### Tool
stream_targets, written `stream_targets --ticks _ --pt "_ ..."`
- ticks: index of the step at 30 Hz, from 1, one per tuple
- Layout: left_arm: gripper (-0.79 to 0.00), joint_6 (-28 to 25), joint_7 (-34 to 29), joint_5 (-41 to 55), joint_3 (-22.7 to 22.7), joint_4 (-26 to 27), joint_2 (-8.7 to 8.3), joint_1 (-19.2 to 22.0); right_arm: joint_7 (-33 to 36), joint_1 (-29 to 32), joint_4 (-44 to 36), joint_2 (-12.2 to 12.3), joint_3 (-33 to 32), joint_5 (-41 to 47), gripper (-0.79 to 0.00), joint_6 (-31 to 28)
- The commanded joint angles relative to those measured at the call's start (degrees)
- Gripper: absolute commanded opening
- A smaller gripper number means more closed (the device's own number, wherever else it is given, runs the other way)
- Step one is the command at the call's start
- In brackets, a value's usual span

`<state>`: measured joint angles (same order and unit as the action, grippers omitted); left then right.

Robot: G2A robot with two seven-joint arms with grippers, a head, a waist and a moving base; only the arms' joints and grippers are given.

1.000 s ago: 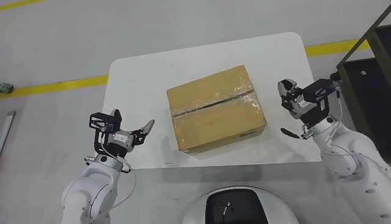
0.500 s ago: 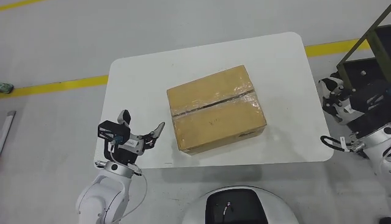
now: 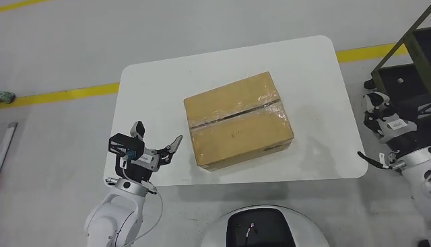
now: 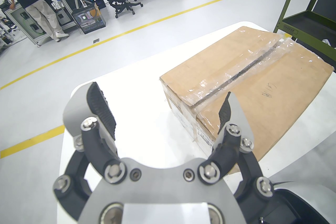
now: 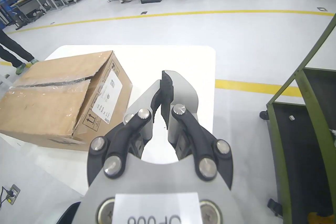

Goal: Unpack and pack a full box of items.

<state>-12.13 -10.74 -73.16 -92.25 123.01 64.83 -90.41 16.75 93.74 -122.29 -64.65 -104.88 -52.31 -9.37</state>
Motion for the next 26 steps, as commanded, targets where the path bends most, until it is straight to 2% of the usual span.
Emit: stream_targets --ticks 1,4,5,26 --pt "-0.001 0.0 0.0 0.0 0.0 0.0 0.0 0.0 0.0 0.0 0.0 0.0 0.0 0.0 -0.665 0.0" --pt "-0.001 0.0 0.0 0.0 0.0 0.0 0.0 0.0 0.0 0.0 0.0 0.0 0.0 0.0 -0.538 0.0" --pt "-0.001 0.0 0.0 0.0 0.0 0.0 0.0 0.0 0.0 0.0 0.0 0.0 0.0 0.0 -0.525 0.0" --pt "-0.001 0.0 0.0 0.0 0.0 0.0 0.0 0.0 0.0 0.0 0.0 0.0 0.0 0.0 -0.521 0.0"
